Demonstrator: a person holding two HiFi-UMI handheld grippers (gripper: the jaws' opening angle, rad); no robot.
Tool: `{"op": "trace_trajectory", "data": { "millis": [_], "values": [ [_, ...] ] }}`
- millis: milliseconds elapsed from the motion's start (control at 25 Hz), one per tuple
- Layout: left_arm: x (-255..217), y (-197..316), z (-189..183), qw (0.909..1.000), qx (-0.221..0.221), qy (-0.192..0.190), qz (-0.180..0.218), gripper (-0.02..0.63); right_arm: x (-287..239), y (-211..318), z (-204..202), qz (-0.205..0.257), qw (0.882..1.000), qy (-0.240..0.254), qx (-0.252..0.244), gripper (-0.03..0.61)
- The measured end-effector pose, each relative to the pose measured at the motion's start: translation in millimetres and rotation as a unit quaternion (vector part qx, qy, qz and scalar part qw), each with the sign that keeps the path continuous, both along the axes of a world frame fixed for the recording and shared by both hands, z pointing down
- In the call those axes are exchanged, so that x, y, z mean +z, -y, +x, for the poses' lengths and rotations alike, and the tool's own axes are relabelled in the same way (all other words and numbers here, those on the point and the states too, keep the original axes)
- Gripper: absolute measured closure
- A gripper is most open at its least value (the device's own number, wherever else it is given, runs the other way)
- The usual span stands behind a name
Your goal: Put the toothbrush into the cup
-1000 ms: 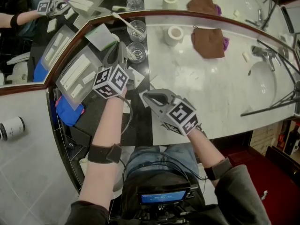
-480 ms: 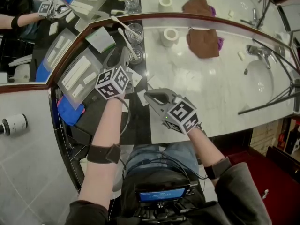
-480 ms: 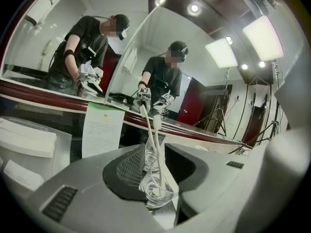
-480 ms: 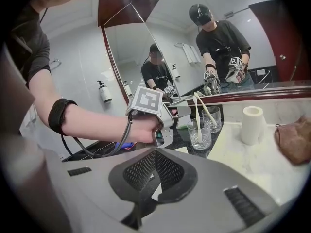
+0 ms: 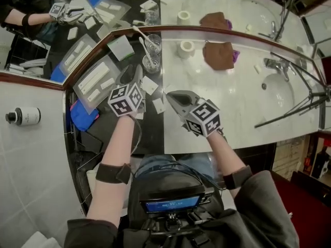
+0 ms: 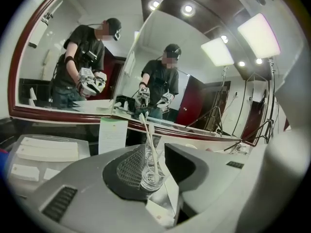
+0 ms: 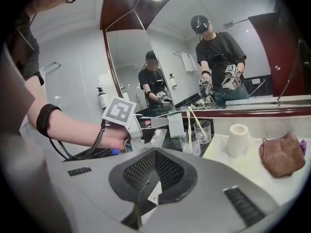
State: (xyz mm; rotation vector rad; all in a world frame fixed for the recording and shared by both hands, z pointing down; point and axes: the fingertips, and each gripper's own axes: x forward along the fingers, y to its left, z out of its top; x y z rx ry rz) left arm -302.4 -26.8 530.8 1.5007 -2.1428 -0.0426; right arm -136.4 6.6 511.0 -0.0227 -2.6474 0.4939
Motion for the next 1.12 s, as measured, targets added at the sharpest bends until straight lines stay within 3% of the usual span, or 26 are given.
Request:
{"op": "trace_trajectory", "data": {
  "millis": [240, 480, 880, 1120],
  "values": [
    [-22, -34, 9, 0.9999, -0.001, 0.012, -0.006, 0.517, -12, 15, 11, 0.017, 1.0, 0.005, 0.015, 0.568],
    [-41, -58, 20, 0.9995, 0.006, 0.029, -0.009, 0.606, -24, 31, 30, 0.027, 0.999, 0.007, 0.037, 0.568],
    [-51, -72, 69, 0.9933, 0.076, 0.078, -0.038, 0.612, -35, 68, 86, 0.044, 0.993, -0.002, 0.105, 0.568],
    [-52, -87, 86, 0.9904, 0.088, 0.089, -0.057, 0.612, -29, 93, 136, 0.048, 0.984, -0.02, 0.17, 0.568]
  ]
}}
